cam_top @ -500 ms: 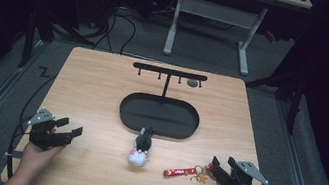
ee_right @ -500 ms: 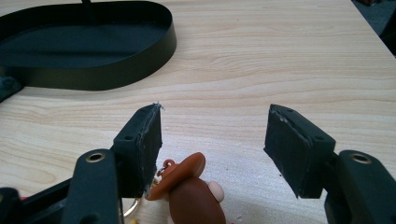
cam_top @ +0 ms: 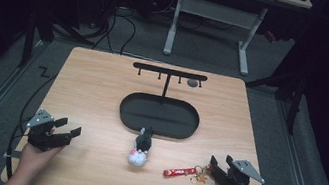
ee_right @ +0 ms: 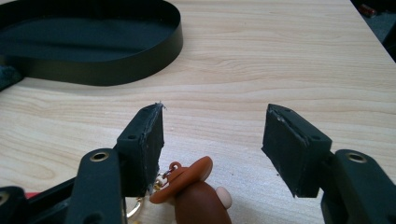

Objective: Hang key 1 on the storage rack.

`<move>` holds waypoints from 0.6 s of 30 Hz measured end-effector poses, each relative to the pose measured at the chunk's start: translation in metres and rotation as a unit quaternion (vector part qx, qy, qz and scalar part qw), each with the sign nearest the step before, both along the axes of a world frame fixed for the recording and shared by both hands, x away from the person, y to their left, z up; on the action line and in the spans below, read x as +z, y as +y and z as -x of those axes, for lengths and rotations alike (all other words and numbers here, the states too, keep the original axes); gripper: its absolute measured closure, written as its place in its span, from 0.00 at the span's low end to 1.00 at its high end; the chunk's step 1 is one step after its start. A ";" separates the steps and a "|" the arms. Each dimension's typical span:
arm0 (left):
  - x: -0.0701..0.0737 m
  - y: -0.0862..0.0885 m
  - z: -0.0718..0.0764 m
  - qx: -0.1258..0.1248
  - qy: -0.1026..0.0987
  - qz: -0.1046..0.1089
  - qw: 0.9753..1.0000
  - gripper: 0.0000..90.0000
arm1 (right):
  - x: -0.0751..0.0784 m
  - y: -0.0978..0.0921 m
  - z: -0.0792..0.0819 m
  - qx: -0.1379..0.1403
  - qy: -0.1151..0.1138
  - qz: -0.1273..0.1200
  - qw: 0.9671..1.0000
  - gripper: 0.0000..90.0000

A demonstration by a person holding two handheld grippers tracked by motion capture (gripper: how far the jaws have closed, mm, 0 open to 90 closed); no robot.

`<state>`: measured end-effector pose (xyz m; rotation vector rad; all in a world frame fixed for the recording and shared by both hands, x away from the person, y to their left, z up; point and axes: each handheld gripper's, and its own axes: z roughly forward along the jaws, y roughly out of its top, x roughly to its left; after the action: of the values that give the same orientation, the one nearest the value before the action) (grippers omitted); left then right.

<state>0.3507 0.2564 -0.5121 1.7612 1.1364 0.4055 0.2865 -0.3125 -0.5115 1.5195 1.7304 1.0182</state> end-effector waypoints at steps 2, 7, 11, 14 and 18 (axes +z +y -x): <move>0.000 0.000 0.000 0.001 0.000 0.000 1.000 0.32 | -0.001 0.001 0.000 0.002 0.000 0.004 1.000 0.43; -0.001 -0.003 -0.001 -0.004 0.002 -0.012 1.000 0.32 | 0.000 0.003 0.000 0.005 -0.001 0.007 1.000 0.43; -0.001 -0.004 0.000 -0.005 0.001 -0.017 1.000 0.32 | -0.001 0.003 0.000 0.005 0.001 0.011 1.000 0.43; -0.001 -0.004 0.000 -0.005 0.001 -0.018 1.000 0.32 | -0.001 0.003 0.000 0.007 0.000 0.013 1.000 0.43; -0.002 -0.005 0.000 -0.003 -0.002 -0.022 1.000 0.32 | -0.001 0.004 0.000 0.008 0.002 0.014 1.000 0.44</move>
<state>0.3505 0.2517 -0.5140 1.8011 1.1268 0.4322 0.2867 -0.3087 -0.5121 1.4934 1.7539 0.9959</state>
